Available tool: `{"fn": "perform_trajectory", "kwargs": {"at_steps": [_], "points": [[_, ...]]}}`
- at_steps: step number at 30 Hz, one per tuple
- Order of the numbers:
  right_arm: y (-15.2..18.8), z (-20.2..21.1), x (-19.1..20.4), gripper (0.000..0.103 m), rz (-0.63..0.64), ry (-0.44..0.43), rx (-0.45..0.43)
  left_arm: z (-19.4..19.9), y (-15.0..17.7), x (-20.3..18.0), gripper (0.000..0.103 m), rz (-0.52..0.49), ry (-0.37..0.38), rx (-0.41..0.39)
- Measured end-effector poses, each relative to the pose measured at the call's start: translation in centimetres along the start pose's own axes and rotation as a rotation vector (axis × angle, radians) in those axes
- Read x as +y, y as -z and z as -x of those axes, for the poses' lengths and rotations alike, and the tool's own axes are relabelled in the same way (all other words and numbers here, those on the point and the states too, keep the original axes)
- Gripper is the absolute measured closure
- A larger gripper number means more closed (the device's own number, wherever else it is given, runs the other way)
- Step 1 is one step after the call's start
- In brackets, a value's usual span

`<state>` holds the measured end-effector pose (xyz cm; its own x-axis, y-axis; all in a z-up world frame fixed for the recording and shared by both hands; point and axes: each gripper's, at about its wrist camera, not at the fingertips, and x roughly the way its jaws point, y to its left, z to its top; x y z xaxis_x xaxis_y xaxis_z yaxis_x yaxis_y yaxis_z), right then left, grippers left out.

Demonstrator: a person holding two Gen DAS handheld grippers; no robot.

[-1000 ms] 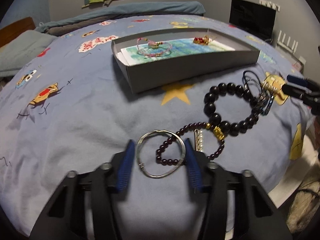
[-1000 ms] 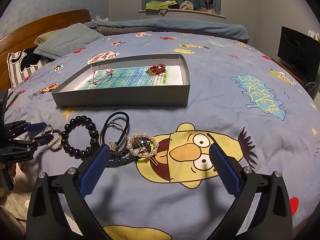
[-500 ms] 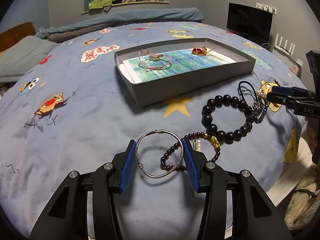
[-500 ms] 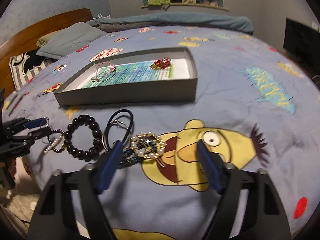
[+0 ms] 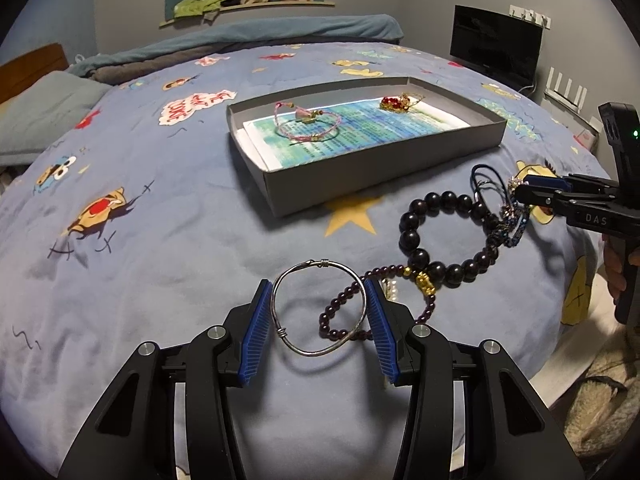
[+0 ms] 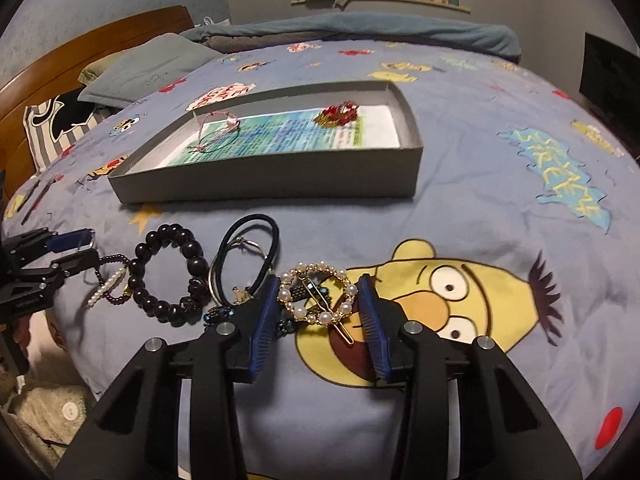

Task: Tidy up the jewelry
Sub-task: 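Close the right gripper on the round pearl hair clip, then carry the silver bangle with the left gripper while the right gripper carries the pearl clip to the tray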

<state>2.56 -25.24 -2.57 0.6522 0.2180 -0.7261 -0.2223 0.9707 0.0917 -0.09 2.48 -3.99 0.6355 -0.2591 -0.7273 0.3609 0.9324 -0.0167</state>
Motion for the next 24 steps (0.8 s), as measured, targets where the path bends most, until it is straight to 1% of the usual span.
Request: {"fn": "perform_trajectory", "kwargs": {"at_steps": [3, 7, 11, 17, 19, 21, 24], "points": [[-0.3, 0.7, -0.1, 0.063, 0.013, 0.025, -0.033, 0.6, -0.4, 0.1, 0.055, 0.002, 0.005, -0.014], [-1.6, 2.0, -0.6, 0.063, 0.017, 0.04, -0.082, 1.5, -1.5, 0.3, 0.055, 0.007, 0.01, -0.041], [-3.6, 2.8, -0.9, 0.063, 0.023, 0.048, -0.13, 2.4, -3.3, 0.6, 0.055, -0.001, 0.006, -0.074], [-6.6, 2.9, -1.0, 0.063, 0.035, 0.066, -0.182, 2.3, -6.7, 1.2, 0.055, 0.003, 0.007, -0.093], [-7.8, 2.5, -0.9, 0.063, 0.039, 0.066, -0.19, 1.9, -7.8, 1.3, 0.055, 0.005, 0.013, -0.098], [-8.8, 1.6, -0.6, 0.063, 0.046, 0.063, -0.177, 0.9, -9.0, 1.3, 0.055, 0.015, 0.029, -0.094], [-10.0, 0.2, -0.2, 0.063, 0.061, 0.066, -0.163, -0.7, -10.4, 1.1, 0.055, 0.016, 0.028, -0.082]]}}
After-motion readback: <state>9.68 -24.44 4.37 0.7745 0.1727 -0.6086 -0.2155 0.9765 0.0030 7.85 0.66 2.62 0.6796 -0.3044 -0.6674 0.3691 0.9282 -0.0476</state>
